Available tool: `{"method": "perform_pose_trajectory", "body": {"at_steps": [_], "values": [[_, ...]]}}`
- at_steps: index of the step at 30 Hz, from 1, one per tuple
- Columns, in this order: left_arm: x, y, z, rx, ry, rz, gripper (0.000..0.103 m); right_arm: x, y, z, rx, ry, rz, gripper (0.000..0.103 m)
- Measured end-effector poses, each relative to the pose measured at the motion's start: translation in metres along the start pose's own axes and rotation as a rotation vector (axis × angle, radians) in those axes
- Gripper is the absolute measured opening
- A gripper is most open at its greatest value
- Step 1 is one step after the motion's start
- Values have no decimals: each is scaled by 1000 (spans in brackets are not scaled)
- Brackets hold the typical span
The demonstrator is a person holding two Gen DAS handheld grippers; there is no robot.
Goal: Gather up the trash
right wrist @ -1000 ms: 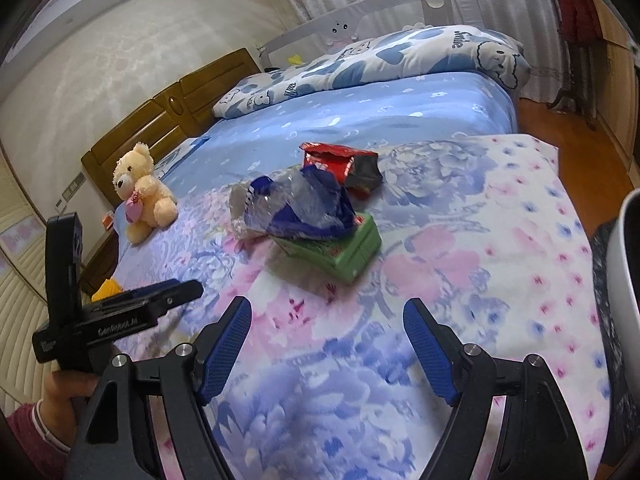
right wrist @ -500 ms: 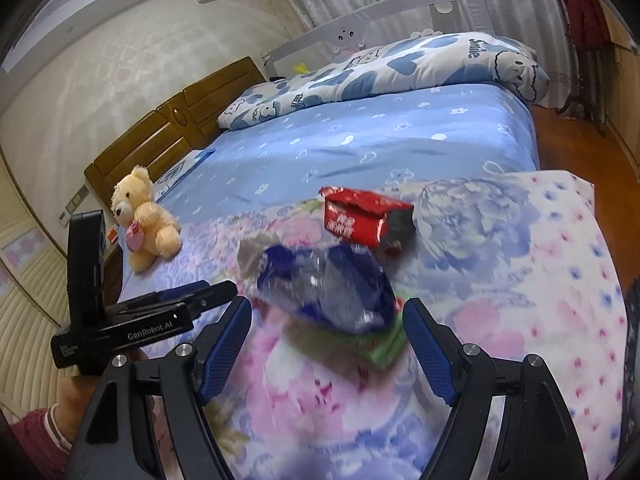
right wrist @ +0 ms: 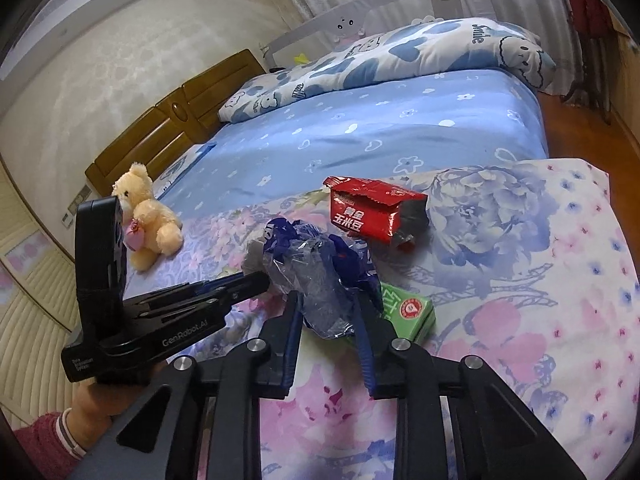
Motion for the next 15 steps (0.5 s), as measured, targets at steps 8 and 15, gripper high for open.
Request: {"method": "perform_pose_trajectory", "body": {"at_steps": [8, 15], "values": [[5, -40, 36, 36, -7, 14, 11, -6, -20, 31, 42, 23, -13, 23], [21, -87, 46, 16, -54, 29, 11, 5, -66, 58, 50, -24, -27, 23]]}}
Point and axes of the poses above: each gripper's, at about its wrist camera, not at the fingertips, and z roughly against the way its jaws point, x to its right, y to its top, the point moved 6 cm from there along -z, roughly the way its jaws point, and after that the axes turned 13 degrees about -x, right-handed, at the moved point
